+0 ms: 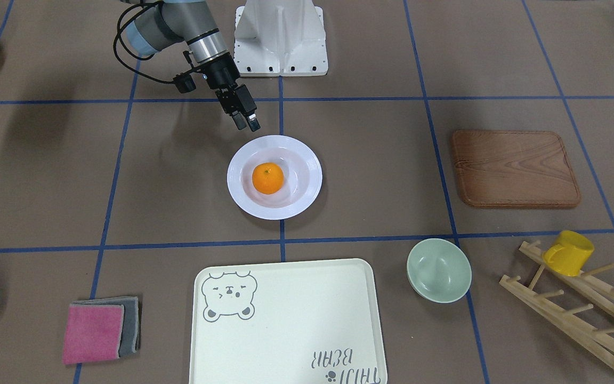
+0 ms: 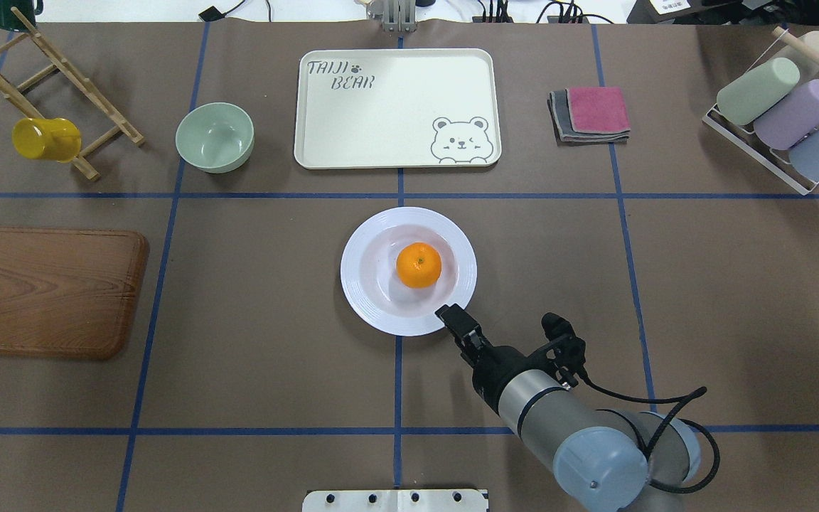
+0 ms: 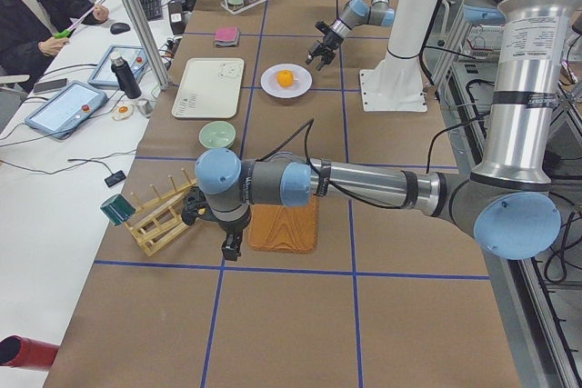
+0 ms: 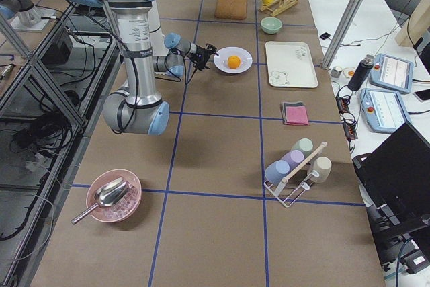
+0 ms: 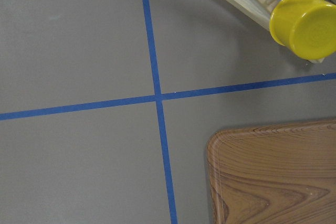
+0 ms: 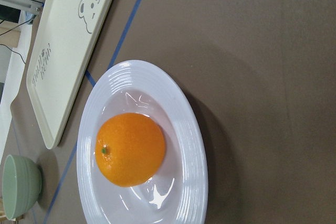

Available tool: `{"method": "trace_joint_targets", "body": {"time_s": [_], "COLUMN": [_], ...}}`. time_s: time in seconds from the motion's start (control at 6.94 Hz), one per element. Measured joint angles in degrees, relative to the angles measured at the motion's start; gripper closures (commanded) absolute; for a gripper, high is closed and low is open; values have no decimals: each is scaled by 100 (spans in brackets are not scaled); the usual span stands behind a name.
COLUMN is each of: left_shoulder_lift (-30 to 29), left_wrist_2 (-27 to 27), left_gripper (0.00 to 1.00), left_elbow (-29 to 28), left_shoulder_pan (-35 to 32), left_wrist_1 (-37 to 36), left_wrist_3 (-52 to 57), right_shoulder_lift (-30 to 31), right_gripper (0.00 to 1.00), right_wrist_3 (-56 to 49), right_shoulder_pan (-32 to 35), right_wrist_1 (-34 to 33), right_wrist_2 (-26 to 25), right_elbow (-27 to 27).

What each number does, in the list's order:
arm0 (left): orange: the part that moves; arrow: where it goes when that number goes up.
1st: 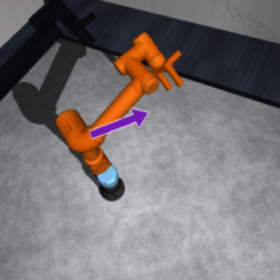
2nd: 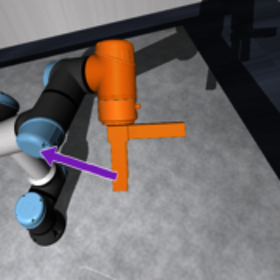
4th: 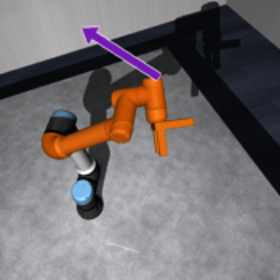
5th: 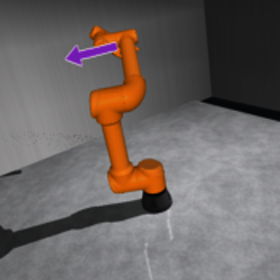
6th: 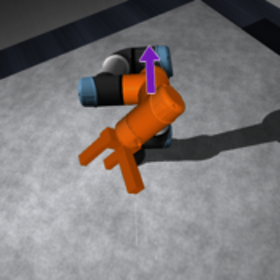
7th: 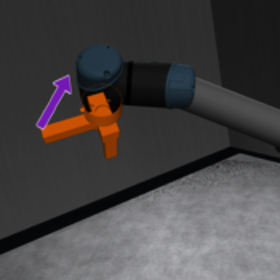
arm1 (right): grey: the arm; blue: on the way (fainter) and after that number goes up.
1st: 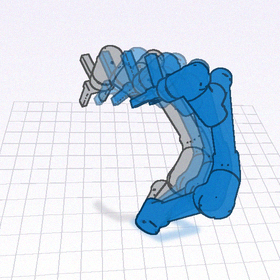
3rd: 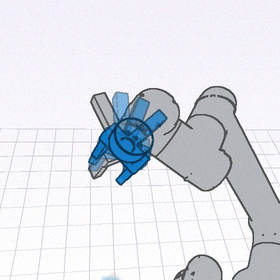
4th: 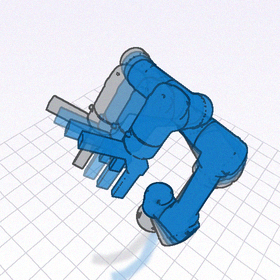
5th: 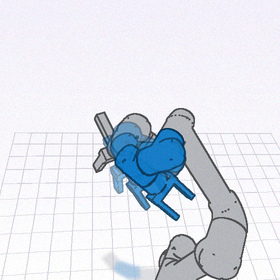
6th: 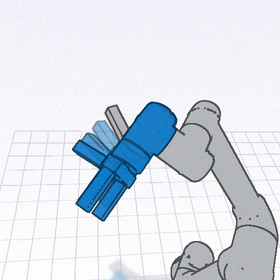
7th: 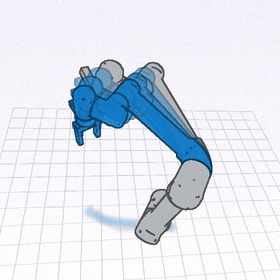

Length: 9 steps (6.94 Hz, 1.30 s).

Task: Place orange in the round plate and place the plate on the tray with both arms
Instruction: 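Grasp the rim of the white plate nearest the robot with the right gripper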

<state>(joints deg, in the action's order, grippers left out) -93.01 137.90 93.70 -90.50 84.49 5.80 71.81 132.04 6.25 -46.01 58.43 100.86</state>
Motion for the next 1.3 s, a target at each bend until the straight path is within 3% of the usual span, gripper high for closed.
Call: {"method": "trace_joint_targets", "body": {"time_s": [0.29, 0.58, 0.72, 0.86, 1.3], "left_shoulder_lift": [80, 103, 115, 136, 239], "left_wrist_2": [0, 0, 0, 0, 0], "left_gripper": [1, 1, 1, 1, 1], "left_elbow": [12, 23, 25, 25, 62], "left_shoulder_pan": [-17, -26, -28, -29, -35], "left_wrist_1": [5, 30, 37, 40, 43], "left_wrist_3": [0, 0, 0, 0, -2], "right_shoulder_lift": [-189, -433, -569, -656, -701], "right_gripper": [31, 32, 74, 100, 100], "right_wrist_3": [73, 149, 175, 198, 202], "right_shoulder_pan": [30, 148, 219, 277, 359], "right_wrist_1": [-12, -14, -12, -8, 24], "right_wrist_2": [-10, -13, -9, -5, 4], "right_elbow": [-213, -493, -692, -832, -868]}}
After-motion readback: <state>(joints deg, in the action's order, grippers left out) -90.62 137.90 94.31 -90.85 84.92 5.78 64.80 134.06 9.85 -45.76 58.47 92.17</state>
